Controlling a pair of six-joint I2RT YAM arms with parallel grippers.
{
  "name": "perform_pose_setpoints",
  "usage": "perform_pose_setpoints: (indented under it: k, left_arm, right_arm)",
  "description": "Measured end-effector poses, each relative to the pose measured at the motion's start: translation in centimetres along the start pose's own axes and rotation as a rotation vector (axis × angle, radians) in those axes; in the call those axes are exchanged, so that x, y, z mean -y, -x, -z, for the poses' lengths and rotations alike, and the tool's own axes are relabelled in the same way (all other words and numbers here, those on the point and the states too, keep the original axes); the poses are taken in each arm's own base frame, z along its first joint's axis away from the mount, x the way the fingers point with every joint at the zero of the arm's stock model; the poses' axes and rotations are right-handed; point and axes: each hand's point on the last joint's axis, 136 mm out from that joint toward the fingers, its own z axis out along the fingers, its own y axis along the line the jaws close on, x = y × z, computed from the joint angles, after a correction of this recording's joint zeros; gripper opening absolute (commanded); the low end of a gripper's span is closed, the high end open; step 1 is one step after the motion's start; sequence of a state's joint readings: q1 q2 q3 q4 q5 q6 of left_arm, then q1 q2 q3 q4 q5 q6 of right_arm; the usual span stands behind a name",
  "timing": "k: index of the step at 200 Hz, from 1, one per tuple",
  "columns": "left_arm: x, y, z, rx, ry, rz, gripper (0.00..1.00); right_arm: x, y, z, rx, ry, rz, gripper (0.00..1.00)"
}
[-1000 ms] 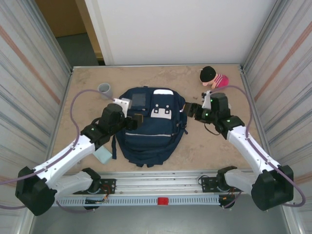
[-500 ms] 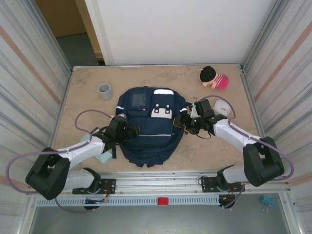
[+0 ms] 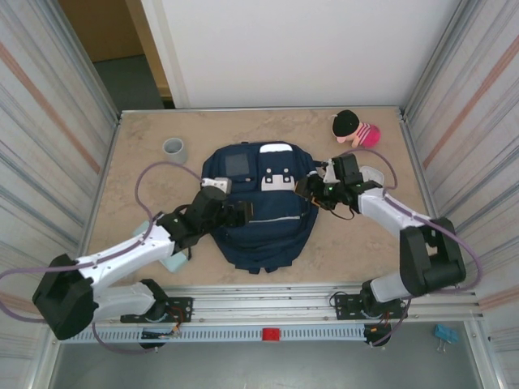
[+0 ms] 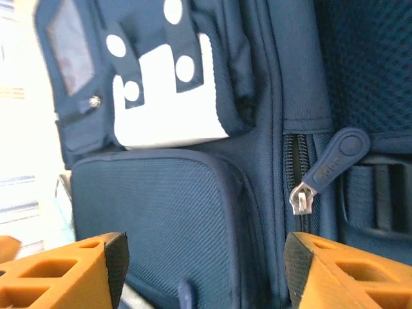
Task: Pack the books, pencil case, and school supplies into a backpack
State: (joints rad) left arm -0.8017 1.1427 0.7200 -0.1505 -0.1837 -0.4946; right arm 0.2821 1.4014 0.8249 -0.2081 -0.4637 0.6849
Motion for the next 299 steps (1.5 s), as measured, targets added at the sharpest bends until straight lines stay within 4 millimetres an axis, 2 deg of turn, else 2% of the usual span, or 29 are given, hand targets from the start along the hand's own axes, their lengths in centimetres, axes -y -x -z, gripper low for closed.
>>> perform_pose_setpoints:
  k: [15, 30, 52, 75, 92, 118, 177, 190, 197, 213, 228, 242, 255, 275, 299]
  left_arm:
    - [2.4, 1.5, 1.3, 0.035, -0.059, -0.179, 0.89]
    - [4.6, 1.3, 1.7, 0.022, -0.108, -0.368, 0.89]
    - [7.0, -0.7, 0.7, -0.059, -0.164, -0.63, 0.9]
    - [9.0, -3.2, -1.5, -0.164, -0.232, -0.854, 0.91]
    - [9.5, -4.5, -3.3, -0.228, -0.254, -0.98, 0.92]
    - [10.0, -5.2, -5.4, -0.269, -0.282, -1.106, 0.92]
    - [10.0, -5.9, -8.6, -0.304, -0.338, -1.222, 0.91]
    - [9.9, -6.7, -9.2, -0.327, -0.354, -1.237, 0.82]
    - [9.8, -7.1, -9.5, -0.342, -0.36, -1.24, 0.71]
    - [9.7, -8.1, -9.8, -0.366, -0.383, -1.239, 0.38]
    - [9.8, -8.5, -9.7, -0.363, -0.395, -1.238, 0.2]
    - [9.9, -7.9, -9.4, -0.337, -0.395, -1.236, 0.06]
    - [10.2, -6.7, -8.6, -0.301, -0.401, -1.228, 0.02]
    - [10.5, -4.0, -6.3, -0.242, -0.432, -1.192, 0.01]
    - [10.2, 0.8, -3.2, -0.159, -0.472, -1.121, 0.01]
  right_arm:
    - [-0.5, 0.7, 2.3, 0.054, 0.004, 0.036, 0.67]
    - [-1.2, 1.4, 4.6, 0.114, 0.018, 0.061, 0.67]
    - [-1.7, 1.4, 6.8, 0.178, 0.035, 0.095, 0.67]
    - [-1.2, 0.6, 7.3, 0.195, 0.031, 0.1, 0.67]
    - [-0.3, -0.3, 7.1, 0.183, 0.018, 0.091, 0.67]
    - [0.4, -0.8, 7.0, 0.18, 0.003, 0.085, 0.67]
    - [0.7, -1.0, 7.1, 0.19, -0.004, 0.087, 0.67]
    - [1.0, -1.2, 6.9, 0.185, -0.008, 0.083, 0.67]
    - [1.1, -1.3, 6.8, 0.183, -0.009, 0.082, 0.66]
    - [1.4, -1.6, 6.7, 0.179, -0.012, 0.08, 0.67]
    - [1.4, -1.7, 6.9, 0.187, -0.007, 0.089, 0.67]
    - [1.0, -1.6, 7.4, 0.205, 0.007, 0.116, 0.68]
    - [0.5, -1.4, 7.7, 0.217, 0.026, 0.151, 0.69]
    - [0.0, -1.4, 7.9, 0.212, 0.059, 0.221, 0.7]
    - [-0.4, -1.3, 8.1, 0.208, 0.085, 0.293, 0.7]
